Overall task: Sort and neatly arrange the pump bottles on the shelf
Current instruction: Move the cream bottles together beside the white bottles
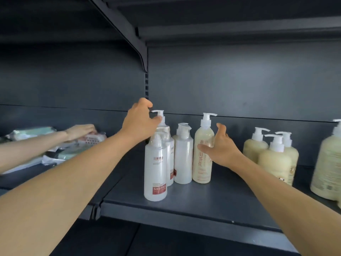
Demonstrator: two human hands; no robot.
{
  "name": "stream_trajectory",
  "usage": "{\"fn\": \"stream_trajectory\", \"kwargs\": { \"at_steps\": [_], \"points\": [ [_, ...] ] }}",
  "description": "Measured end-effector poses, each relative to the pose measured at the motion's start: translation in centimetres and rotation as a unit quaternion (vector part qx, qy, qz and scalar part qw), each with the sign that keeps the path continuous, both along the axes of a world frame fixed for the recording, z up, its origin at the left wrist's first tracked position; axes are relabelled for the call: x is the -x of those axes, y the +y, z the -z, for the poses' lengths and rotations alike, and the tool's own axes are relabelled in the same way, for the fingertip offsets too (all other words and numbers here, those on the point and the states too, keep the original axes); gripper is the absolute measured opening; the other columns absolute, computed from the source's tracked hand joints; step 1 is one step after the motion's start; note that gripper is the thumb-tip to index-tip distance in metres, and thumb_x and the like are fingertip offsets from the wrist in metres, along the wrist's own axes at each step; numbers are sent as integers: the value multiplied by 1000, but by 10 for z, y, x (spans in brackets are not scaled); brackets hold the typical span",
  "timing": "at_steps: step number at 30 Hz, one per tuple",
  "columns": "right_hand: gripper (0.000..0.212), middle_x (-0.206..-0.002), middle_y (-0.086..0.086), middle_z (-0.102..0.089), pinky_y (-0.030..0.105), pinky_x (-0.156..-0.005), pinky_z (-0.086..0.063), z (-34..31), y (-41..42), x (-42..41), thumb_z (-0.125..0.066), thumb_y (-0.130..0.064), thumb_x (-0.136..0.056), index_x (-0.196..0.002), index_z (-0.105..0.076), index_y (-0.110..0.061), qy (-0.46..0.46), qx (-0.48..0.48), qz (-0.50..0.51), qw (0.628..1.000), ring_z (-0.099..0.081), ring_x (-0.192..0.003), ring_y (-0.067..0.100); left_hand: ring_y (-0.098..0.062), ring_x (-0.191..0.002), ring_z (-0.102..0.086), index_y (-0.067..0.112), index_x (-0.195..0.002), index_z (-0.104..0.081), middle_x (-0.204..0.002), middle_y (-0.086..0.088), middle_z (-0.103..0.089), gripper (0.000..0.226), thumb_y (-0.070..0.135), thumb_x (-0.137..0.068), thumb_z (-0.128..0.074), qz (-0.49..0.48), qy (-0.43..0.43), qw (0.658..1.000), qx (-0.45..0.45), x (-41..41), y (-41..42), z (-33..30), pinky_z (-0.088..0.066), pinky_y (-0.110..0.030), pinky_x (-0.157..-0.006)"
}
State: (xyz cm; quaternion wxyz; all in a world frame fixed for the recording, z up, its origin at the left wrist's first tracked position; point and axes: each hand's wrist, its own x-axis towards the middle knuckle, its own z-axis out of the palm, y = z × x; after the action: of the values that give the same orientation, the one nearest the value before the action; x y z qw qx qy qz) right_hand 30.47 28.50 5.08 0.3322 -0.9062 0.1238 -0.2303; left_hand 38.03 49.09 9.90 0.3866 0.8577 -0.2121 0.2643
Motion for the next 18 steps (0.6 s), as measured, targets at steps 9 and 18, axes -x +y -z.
{"fn": "stream_trajectory", "kwargs": {
  "at_steps": [9,18],
  "points": [
    [87,-127,10,-53,32,-77,-44,0,-7,-32,-67,-21,-83,-146,-7,-20,14,-81,29,996,-54,-107,26,-17,-97,-55,12,-107,-59,-103,0,-61,24,25,-86,-63,122,312,942,27,-74,-18,0,-38,-28,-78],
    [63,-111,7,-57,30,-70,-46,9,-8,-36,-71,-21,-79,-126,-30,-15,25,-68,31,997,-58,-96,23,-21,-89,-65,20,-101,-62,-98,-3,-68,25,22,-80,-74,178,342,923,18,-90,-19,10,-54,-38,-85]
  ]
}}
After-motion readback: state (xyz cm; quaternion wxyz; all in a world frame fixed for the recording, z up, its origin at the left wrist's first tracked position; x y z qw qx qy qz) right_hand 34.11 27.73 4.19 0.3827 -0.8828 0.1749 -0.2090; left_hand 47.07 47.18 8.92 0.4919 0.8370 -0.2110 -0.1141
